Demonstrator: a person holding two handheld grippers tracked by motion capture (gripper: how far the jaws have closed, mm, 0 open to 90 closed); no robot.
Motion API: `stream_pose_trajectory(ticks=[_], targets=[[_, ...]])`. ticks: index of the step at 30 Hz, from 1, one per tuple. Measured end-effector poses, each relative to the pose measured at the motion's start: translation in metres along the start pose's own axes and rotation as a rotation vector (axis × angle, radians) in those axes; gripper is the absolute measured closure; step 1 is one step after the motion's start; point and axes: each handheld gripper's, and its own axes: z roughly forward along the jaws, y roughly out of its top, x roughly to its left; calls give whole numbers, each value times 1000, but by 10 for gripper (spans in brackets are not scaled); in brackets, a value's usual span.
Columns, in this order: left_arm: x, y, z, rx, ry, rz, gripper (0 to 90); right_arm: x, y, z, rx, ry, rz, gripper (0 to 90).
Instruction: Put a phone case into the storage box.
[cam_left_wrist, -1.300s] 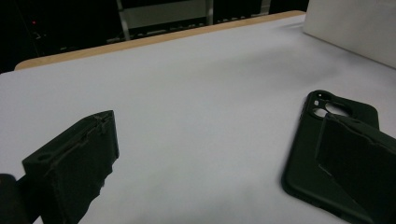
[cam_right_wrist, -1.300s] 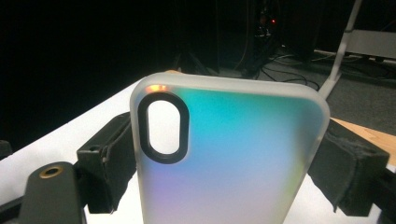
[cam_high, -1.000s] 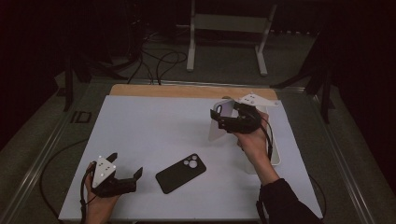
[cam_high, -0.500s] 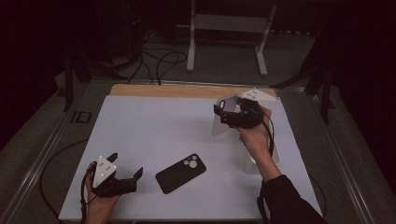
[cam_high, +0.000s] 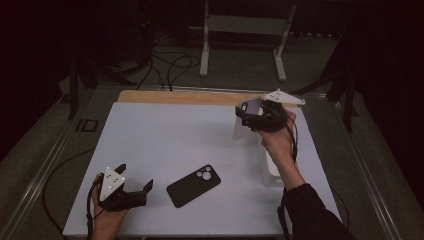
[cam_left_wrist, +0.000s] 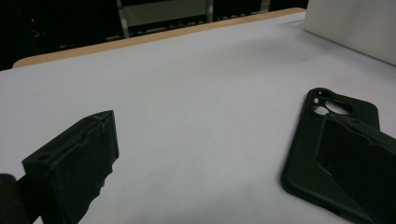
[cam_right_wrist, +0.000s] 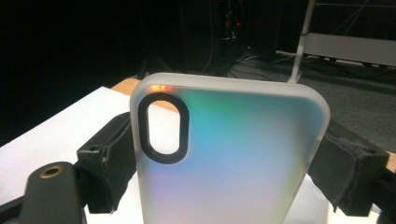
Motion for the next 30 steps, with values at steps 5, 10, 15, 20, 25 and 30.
stream_pose_trajectory(ticks=[5,10,15,20,25,30], targets=[[0,0,0,1,-1,2,0,-5,3,1,3,-15,-5,163],[0,0,0,1,0,-2,0,-10,4,3,3,-34,-4,163],[0,0,0,1,-7,-2,0,-17,6,5,3,-58,4,163],[-1,0,1,0,-7,-2,0,-24,8,8,7,-82,15,163],[-1,0,0,-1,-6,-4,0,-30,7,11,12,-103,23,163],[0,0,1,1,-6,-6,0,-36,6,13,19,-126,30,163]])
